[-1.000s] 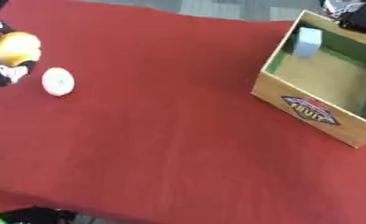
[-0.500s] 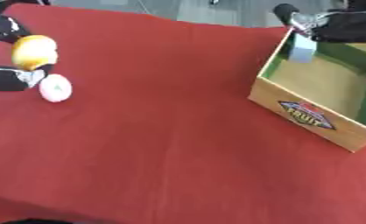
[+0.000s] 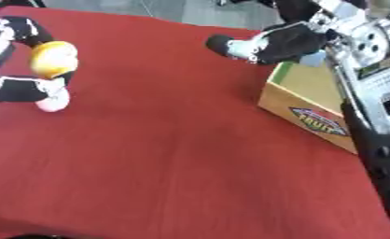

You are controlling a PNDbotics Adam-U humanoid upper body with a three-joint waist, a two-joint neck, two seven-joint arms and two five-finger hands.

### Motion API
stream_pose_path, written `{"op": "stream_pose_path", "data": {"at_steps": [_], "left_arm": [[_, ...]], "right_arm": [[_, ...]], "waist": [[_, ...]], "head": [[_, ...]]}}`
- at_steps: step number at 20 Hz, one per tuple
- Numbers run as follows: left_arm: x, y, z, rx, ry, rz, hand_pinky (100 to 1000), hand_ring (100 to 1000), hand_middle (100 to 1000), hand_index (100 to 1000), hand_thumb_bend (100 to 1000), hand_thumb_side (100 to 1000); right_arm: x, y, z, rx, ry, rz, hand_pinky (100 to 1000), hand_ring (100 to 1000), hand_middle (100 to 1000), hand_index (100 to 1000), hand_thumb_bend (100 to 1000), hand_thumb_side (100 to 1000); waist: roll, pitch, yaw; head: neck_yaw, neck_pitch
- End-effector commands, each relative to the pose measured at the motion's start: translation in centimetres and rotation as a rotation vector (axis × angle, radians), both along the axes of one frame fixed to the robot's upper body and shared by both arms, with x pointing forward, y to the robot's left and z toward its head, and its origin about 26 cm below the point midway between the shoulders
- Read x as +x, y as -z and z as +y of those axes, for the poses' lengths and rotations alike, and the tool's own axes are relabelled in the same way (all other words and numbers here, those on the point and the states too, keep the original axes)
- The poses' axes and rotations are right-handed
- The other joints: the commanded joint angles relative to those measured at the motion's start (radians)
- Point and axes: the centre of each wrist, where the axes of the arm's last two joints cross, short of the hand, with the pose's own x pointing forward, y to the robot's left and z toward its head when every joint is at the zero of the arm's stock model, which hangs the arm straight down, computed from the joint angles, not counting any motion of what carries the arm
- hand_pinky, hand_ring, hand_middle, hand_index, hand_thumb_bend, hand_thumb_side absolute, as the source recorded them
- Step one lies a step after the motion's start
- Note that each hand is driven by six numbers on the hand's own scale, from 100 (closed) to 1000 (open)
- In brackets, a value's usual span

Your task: Pick up the objects with one hand, pass them to the other hand, and then place them into the box on the other side of the table.

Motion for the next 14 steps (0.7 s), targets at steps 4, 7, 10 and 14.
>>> {"op": "stream_pose_path", "data": {"at_steps": [4,7,10,14], "left_arm": [[0.1,-0.3,-1.2,0.016,0.025,-0.059,760,535,611,584,308,100],[0.3,0.0,-1.9,0.011,0.036,-0.069,759,532,609,585,302,100],[0.4,0.3,-2.3,0.004,0.04,-0.081,759,531,609,586,301,100],[0.5,0.7,-2.8,0.007,0.046,-0.103,758,528,603,587,299,100]], "right_arm": [[-0.2,-0.2,2.6,-0.057,-0.05,-0.017,864,915,766,881,485,228],[0.0,0.2,3.7,-0.074,-0.052,-0.01,860,913,766,880,486,240],[0.3,0.8,4.6,-0.096,-0.039,-0.002,857,911,765,878,487,249],[0.6,1.4,5.8,-0.116,-0.045,0.005,852,905,763,877,485,258]], "waist": [[-0.01,-0.041,0.003],[-0.011,-0.041,0.005],[-0.011,-0.042,0.006],[-0.012,-0.042,0.008]], "head": [[-0.006,0.0],[-0.009,0.001],[-0.01,0.001],[-0.014,0.003]]}}
